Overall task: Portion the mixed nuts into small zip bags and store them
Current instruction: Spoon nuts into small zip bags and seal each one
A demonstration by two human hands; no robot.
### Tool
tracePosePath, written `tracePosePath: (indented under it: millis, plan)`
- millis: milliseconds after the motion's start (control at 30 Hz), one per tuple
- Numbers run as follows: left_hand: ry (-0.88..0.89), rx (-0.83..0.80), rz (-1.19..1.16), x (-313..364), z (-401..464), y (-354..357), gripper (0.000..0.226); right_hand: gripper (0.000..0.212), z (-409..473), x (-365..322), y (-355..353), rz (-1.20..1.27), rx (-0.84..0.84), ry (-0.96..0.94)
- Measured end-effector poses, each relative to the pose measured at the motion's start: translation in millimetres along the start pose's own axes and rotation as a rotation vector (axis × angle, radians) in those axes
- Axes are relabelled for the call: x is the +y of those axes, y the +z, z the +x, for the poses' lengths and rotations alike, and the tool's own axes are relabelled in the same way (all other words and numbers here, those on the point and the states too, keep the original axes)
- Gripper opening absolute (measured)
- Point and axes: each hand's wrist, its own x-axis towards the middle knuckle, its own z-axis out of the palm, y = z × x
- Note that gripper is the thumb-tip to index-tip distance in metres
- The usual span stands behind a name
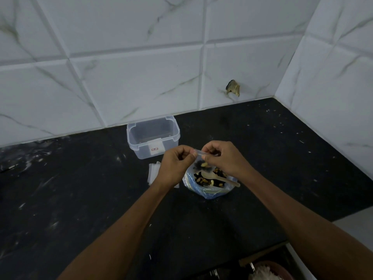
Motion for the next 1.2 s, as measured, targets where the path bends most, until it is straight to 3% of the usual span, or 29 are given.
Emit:
tracePosePath:
  millis: [267, 533, 767, 900, 1200]
  plan:
    - [0.036, -0.048, -0.025, 6.2, -2.4, 2.1, 0.007, 0.007, 0.2, -0.1, 0.6, -0.053, 0.006, -0.028]
    - [0.03, 0.009, 0.017, 6.3, -2.4, 0.1, 0.011, 0.009, -3.7, -3.7, -2.7, -0.024, 0.013, -0.021]
    - [0.048, -0.08, -0.001, 9.4, -2.9, -1.8, 0.009, 0.008, -4.1, -5.5, -1.2, -0.015, 0.005, -0.04]
    - [0.024, -0.008, 0.029, 8.2, -0.8, -2.8, 0.011, 0.009, -5.2, -6.0, -3.5, 0.047, 0.011, -0.023]
    - [0.008, -0.042, -0.035, 7.9, -0.4, -5.0, 0.006, 0.011, -3.6, -5.0, -5.2, -0.062, 0.042, -0.032]
